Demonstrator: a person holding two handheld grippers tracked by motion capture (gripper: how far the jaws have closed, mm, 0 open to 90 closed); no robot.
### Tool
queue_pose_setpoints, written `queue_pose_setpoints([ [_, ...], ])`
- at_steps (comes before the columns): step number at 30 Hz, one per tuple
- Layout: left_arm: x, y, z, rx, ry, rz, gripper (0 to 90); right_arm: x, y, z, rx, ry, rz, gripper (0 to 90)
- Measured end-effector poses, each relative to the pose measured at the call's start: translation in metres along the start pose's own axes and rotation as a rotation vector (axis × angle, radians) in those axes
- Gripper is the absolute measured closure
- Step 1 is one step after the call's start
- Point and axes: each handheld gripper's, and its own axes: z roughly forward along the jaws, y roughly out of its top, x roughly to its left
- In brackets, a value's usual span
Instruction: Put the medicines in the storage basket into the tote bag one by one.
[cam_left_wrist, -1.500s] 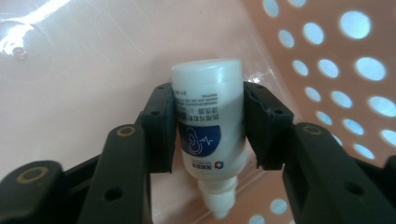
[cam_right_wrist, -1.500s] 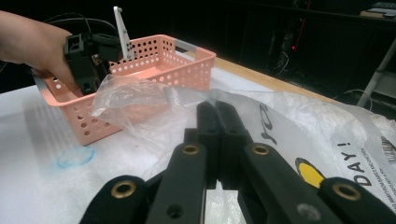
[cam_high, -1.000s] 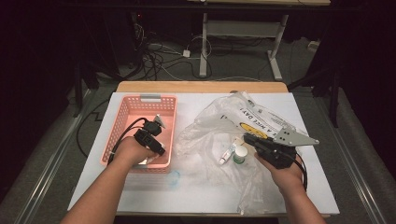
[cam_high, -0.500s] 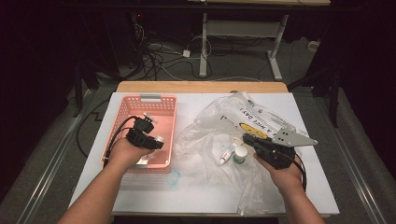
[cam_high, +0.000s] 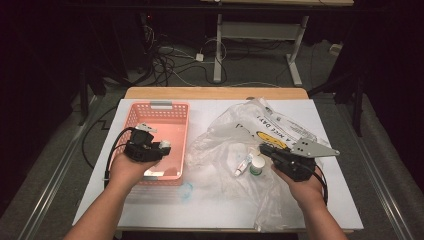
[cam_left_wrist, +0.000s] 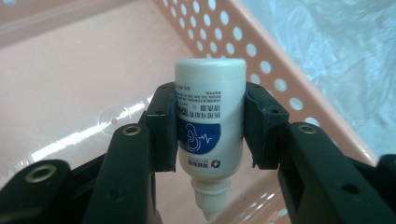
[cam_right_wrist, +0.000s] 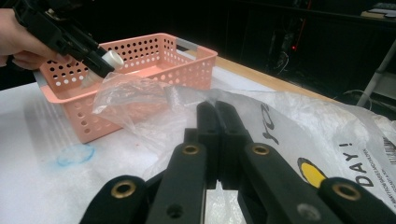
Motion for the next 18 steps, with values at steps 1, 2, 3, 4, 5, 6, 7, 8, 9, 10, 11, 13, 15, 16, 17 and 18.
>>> queue_pose_setpoints([
  [1,-0.001,-0.001,-0.001,-0.012,0.002,0.003,58.0,0.000,0.000,0.000,0.000,0.001,-0.003,90.0],
  [2,-0.002,-0.003,-0.002,-0.023,0.005,0.008,58.0,0.000,0.000,0.000,0.000,0.001,-0.003,90.0],
  [3,-0.004,-0.004,-0.003,-0.036,0.006,0.012,58.0,0.000,0.000,0.000,0.000,0.001,-0.003,90.0],
  [4,-0.005,-0.005,-0.004,-0.052,0.004,0.012,58.0,0.000,0.000,0.000,0.000,0.001,-0.004,90.0],
  [5,-0.006,-0.007,-0.005,-0.066,-0.001,0.011,58.0,0.000,0.000,0.000,0.000,0.001,-0.003,90.0],
  [6,-0.007,-0.009,-0.006,-0.081,-0.004,0.009,58.0,0.000,0.000,0.000,0.000,0.001,-0.005,90.0],
  [7,-0.009,-0.010,-0.006,-0.089,-0.003,0.012,58.0,0.000,0.000,0.000,0.001,0.001,-0.005,90.0],
  [8,-0.010,-0.011,-0.006,-0.090,0.004,0.018,58.0,0.000,0.000,0.000,0.001,0.001,-0.007,90.0],
  [9,-0.013,-0.013,-0.006,-0.096,0.011,0.030,58.0,0.000,0.000,0.000,0.001,0.001,-0.006,90.0],
  [10,-0.015,-0.015,-0.006,-0.101,0.009,0.034,58.0,0.001,0.000,0.000,0.001,0.001,-0.005,90.0],
  [11,-0.016,-0.017,-0.006,-0.108,0.008,0.034,57.9,0.001,0.000,0.000,0.001,0.002,-0.005,90.0],
  [13,-0.019,-0.019,-0.005,-0.108,0.015,0.046,57.9,0.001,0.000,0.000,0.001,0.002,-0.005,90.0],
  [15,-0.021,-0.022,-0.004,-0.111,0.018,0.051,58.0,0.001,-0.001,0.001,0.001,0.002,-0.006,90.0],
  [16,-0.022,-0.023,-0.004,-0.116,0.017,0.056,58.0,0.001,-0.001,0.001,0.001,0.004,-0.006,90.0],
  [17,-0.023,-0.024,-0.004,-0.120,0.022,0.069,58.0,0.001,-0.001,0.001,0.001,0.004,-0.008,90.0],
  [18,-0.025,-0.026,-0.003,-0.125,0.028,0.080,58.0,0.001,-0.001,0.001,0.002,0.004,-0.008,90.0],
])
